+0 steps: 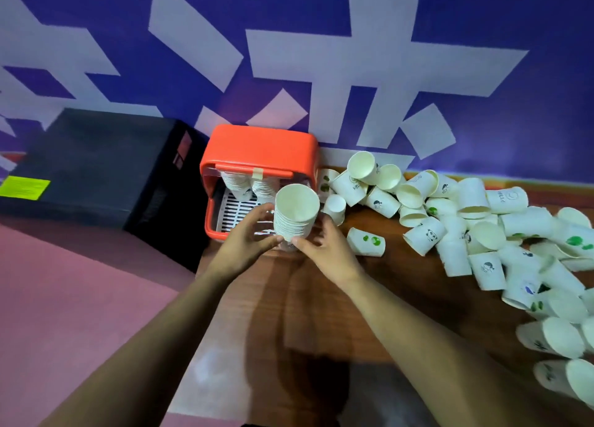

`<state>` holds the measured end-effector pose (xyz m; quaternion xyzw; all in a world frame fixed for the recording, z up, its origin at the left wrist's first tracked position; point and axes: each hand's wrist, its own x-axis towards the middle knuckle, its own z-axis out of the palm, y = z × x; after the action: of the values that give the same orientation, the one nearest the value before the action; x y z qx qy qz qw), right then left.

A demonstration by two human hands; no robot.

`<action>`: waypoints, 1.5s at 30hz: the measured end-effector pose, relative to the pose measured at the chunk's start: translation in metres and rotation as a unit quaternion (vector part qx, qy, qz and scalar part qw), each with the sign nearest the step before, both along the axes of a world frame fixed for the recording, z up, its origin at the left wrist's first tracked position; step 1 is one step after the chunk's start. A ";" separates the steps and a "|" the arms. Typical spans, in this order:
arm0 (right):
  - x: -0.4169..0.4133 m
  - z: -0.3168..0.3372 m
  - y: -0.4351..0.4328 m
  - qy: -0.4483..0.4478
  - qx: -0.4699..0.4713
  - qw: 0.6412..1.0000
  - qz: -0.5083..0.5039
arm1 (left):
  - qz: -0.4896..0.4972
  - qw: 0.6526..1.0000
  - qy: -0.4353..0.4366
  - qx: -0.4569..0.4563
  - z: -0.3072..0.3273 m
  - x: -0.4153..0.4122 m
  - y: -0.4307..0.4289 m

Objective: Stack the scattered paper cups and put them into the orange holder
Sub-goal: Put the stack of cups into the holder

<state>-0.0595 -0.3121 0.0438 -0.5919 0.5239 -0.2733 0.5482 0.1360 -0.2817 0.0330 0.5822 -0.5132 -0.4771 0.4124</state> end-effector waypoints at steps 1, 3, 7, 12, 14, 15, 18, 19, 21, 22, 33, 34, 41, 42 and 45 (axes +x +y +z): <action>0.007 -0.006 -0.003 0.002 -0.002 1.000 -0.013 | -0.013 1.000 -0.006 -0.004 -0.005 0.006 -0.006; 0.017 -0.019 -0.006 0.012 -0.012 0.999 -0.038 | -0.036 0.999 -0.013 -0.003 -0.017 0.015 -0.016; 0.030 -0.039 -0.012 0.054 -0.031 0.994 -0.091 | -0.050 0.999 -0.015 0.006 -0.041 0.023 -0.035; 0.046 -0.050 -0.029 0.097 -0.050 0.984 -0.140 | -0.031 0.999 0.006 0.006 -0.048 0.017 -0.057; 0.049 -0.056 -0.033 0.114 -0.048 0.982 -0.140 | -0.032 0.999 0.008 0.010 -0.055 0.016 -0.062; 0.049 -0.059 -0.035 0.122 -0.046 0.981 -0.142 | -0.034 0.999 0.008 0.016 -0.059 0.016 -0.064; 0.050 -0.067 -0.037 0.134 -0.051 0.979 -0.144 | -0.041 0.998 0.017 0.035 -0.068 0.016 -0.066; 0.050 -0.069 -0.038 0.143 -0.049 0.978 -0.145 | -0.042 0.998 0.018 0.044 -0.071 0.016 -0.066; 0.052 -0.077 -0.040 0.165 -0.047 0.975 -0.144 | -0.039 0.997 0.016 0.060 -0.076 0.016 -0.068; 0.053 -0.081 -0.041 0.175 -0.050 0.973 -0.141 | -0.036 0.997 0.015 0.066 -0.077 0.016 -0.069; 0.051 -0.089 -0.034 0.170 -0.038 0.975 -0.139 | -0.042 0.985 0.035 0.162 -0.082 0.028 -0.063; 0.050 -0.090 -0.032 0.168 -0.037 0.974 -0.145 | -0.035 0.985 0.035 0.165 -0.082 0.027 -0.062; 0.056 -0.098 -0.036 0.158 -0.041 0.968 -0.193 | -0.032 0.987 0.024 0.157 -0.075 0.018 -0.067; 0.057 -0.098 -0.038 0.156 -0.042 0.968 -0.194 | -0.031 0.987 0.019 0.158 -0.076 0.018 -0.067; 0.060 -0.095 -0.044 0.158 -0.039 0.969 -0.183 | -0.012 0.986 0.019 0.164 -0.078 0.017 -0.070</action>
<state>0.0008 -0.3564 -0.0510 -0.5420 0.6926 -0.2922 0.3757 0.1527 -0.3514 -0.0449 0.6264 -0.4269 -0.5711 0.3149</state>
